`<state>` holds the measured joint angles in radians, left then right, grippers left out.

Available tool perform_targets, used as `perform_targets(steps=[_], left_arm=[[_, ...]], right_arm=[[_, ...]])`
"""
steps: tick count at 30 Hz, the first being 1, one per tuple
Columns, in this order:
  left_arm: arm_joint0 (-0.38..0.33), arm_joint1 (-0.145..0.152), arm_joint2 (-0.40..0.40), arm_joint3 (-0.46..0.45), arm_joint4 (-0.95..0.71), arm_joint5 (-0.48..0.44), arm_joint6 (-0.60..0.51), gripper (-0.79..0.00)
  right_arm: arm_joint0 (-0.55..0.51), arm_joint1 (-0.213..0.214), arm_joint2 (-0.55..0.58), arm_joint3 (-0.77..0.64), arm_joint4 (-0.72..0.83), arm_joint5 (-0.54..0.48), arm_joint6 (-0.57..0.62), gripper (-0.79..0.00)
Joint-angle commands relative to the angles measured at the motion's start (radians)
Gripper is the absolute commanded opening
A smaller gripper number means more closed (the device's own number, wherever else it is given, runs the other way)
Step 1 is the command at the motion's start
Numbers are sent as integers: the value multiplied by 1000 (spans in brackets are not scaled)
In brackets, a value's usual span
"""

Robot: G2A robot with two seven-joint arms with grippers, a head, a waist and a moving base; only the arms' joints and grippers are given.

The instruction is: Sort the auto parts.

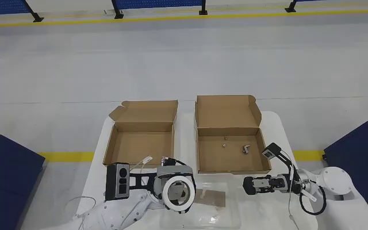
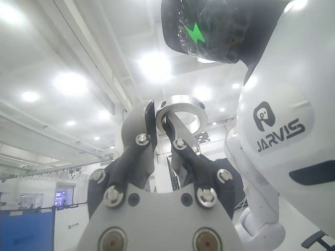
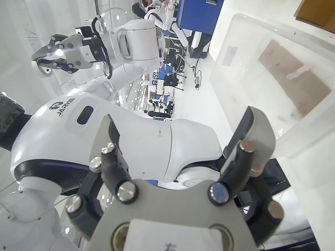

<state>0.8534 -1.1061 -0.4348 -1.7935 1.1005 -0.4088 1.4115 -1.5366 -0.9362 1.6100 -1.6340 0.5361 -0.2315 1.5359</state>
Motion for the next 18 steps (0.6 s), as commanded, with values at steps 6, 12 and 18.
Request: perform_targets(steps=[6, 12, 18], left_arm=[[17, -8, -13, 8, 27, -8, -8, -785], [50, -21, -39, 18, -8, -8, -8, -785], [68, -28, -54, 36, -19, -6, -13, -785]], right_arm=[[0, 0, 0, 0, 0, 0, 0, 0], [0, 0, 0, 0, 0, 0, 0, 0], [0, 0, 0, 0, 0, 0, 0, 0]])
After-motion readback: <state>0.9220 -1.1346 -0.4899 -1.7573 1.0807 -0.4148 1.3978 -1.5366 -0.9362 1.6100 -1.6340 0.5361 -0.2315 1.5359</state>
